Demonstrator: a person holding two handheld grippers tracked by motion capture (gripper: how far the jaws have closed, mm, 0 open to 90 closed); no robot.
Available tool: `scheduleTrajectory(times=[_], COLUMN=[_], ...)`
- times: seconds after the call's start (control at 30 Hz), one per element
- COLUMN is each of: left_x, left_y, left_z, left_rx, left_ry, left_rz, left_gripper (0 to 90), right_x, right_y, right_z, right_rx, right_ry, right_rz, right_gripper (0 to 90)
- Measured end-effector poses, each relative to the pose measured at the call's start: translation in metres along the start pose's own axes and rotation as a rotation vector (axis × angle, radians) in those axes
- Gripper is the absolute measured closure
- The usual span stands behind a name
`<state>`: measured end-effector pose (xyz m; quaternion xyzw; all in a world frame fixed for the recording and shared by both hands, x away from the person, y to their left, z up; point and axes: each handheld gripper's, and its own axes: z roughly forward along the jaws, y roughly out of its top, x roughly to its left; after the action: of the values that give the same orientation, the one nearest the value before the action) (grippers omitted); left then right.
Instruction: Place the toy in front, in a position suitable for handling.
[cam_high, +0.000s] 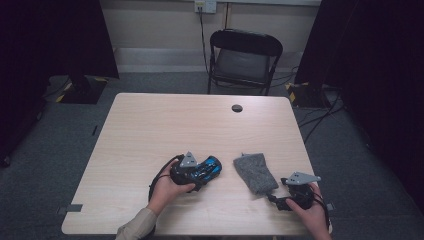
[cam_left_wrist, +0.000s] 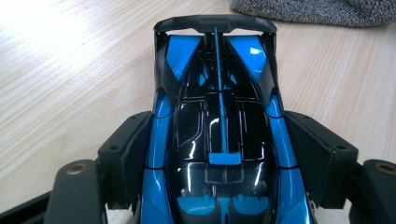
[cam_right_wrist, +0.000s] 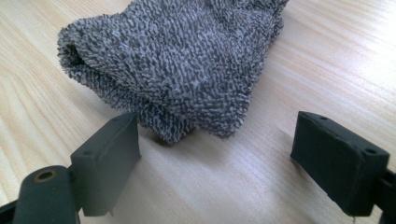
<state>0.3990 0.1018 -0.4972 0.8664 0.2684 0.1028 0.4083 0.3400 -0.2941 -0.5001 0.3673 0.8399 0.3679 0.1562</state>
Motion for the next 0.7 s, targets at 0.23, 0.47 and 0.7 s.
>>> scheduleTrajectory(times=[0.23,0.47,0.7], left_x=[0.0,0.002,0.002], left_y=[0.0,-0.004,-0.009], left_z=[-0.003,-0.009,-0.018], left_rx=[0.023,0.024,0.027], left_ry=[0.005,0.014,0.014], left_rz=[0.002,-0.027,-0.032], left_gripper=[25.4,18.8,18.1], right_x=[0.0,0.0,0.0], right_y=[0.0,0.0,0.0], right_z=[0.0,0.0,0.0], right_rx=[0.0,0.0,0.0], right_ry=[0.0,0.0,0.0], right_rz=[0.0,0.0,0.0], right_gripper=[14.3,14.3,14.3])
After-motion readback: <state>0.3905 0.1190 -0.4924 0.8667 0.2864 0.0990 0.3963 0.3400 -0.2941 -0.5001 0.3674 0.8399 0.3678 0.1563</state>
